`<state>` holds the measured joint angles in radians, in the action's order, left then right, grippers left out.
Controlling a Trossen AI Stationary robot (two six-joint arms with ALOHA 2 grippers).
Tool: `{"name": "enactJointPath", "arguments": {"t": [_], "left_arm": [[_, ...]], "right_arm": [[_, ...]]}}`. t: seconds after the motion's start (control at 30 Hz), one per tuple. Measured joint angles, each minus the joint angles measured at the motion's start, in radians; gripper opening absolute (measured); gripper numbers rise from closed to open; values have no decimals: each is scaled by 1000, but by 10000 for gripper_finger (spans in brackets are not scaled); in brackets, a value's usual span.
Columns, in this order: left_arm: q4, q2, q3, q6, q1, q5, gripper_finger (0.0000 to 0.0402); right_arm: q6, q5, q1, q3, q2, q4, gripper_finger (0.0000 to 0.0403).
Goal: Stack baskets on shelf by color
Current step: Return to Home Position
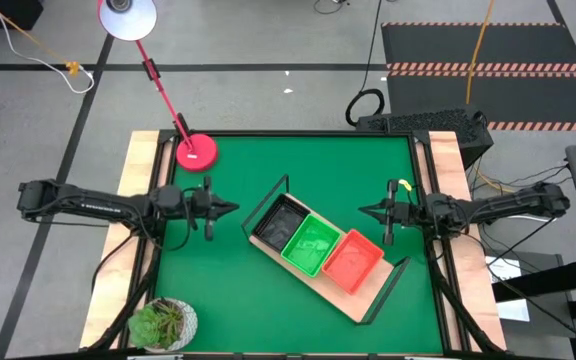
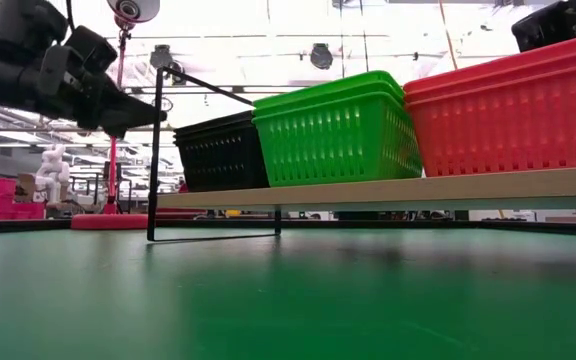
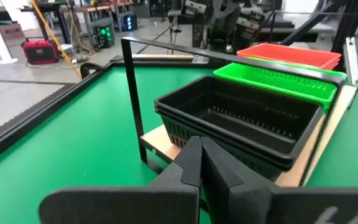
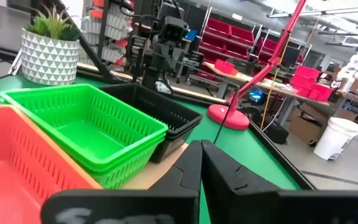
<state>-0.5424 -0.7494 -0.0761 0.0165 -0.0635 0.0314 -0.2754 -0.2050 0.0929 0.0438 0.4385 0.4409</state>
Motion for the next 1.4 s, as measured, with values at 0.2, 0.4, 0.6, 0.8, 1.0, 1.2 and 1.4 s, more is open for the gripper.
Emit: {"name": "enactJointPath", "arguments": {"t": [0.2, 0.4, 0.6, 0.8, 1.0, 1.2, 1.4], "left_arm": [[-102, 0, 67, -29, 1, -5, 2], [-111, 12, 67, -37, 59, 31, 1], [-106, 68, 67, 9, 135, 101, 1], [-35, 138, 66, 11, 163, 145, 1], [17, 205, 66, 31, 183, 154, 0], [86, 266, 66, 34, 190, 154, 0], [139, 325, 66, 38, 190, 144, 0]], "right_arm": [[-2, -8, -3, -1, -34, -59, 0], [1, -30, -26, -2, -100, -117, 0], [-11, -1, -27, -2, -223, -153, 0], [-36, 0, -27, -3, -365, -280, 0], [-35, 1, -26, -3, -437, -333, 0], [-32, 33, -26, -3, -436, -383, 0], [-9, 118, -26, -3, -436, -429, 0]]}}
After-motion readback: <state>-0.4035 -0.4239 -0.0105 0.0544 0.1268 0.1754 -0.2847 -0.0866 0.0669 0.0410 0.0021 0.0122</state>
